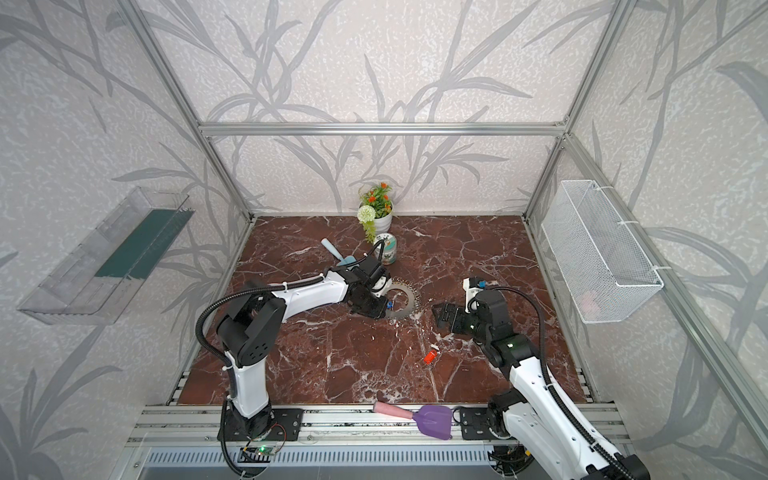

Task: Put the keys on the keyring
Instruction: 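Reach the left gripper to the steel ring plate while the right arm approaches, then close the left gripper on the steel ring plate's edge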

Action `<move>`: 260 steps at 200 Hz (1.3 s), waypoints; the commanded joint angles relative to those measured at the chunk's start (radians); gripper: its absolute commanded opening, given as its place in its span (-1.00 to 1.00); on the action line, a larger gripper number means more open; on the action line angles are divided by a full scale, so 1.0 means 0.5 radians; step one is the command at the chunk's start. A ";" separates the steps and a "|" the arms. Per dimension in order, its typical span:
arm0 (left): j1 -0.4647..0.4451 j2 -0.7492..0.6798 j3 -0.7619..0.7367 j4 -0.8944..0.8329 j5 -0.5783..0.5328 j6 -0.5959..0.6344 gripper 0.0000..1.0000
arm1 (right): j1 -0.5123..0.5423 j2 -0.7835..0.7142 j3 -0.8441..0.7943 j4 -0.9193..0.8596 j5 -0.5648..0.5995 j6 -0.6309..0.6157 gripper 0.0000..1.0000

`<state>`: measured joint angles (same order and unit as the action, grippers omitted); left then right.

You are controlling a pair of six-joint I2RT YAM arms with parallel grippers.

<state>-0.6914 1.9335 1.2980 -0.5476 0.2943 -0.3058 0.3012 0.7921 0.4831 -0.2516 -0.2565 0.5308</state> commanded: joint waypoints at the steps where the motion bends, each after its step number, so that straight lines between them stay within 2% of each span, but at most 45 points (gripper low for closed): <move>1: -0.011 0.041 0.063 -0.058 -0.026 0.029 -0.70 | 0.008 -0.004 -0.030 0.033 -0.024 0.015 0.98; 42: -0.013 0.067 0.077 -0.079 -0.060 0.029 -0.78 | 0.008 0.005 -0.034 0.048 -0.034 0.015 0.98; 107: -0.025 0.076 0.067 -0.057 0.005 0.009 -0.86 | 0.008 0.032 -0.054 0.081 -0.043 0.024 0.98; 138: -0.037 0.054 0.057 -0.053 -0.014 -0.019 -0.99 | 0.008 0.045 -0.060 0.092 -0.039 0.023 0.98; 194: -0.089 0.002 -0.021 0.037 -0.237 -0.117 -1.00 | 0.009 0.078 -0.074 0.132 -0.054 0.031 0.98; 260: -0.169 -0.197 -0.240 0.333 -0.499 -0.216 -1.00 | 0.008 0.107 -0.076 0.156 -0.058 0.027 0.98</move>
<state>-0.7616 1.8950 1.2179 -0.4389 0.1310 -0.3836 0.3012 0.8391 0.4530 -0.2008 -0.2718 0.5419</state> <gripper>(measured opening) 0.047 0.990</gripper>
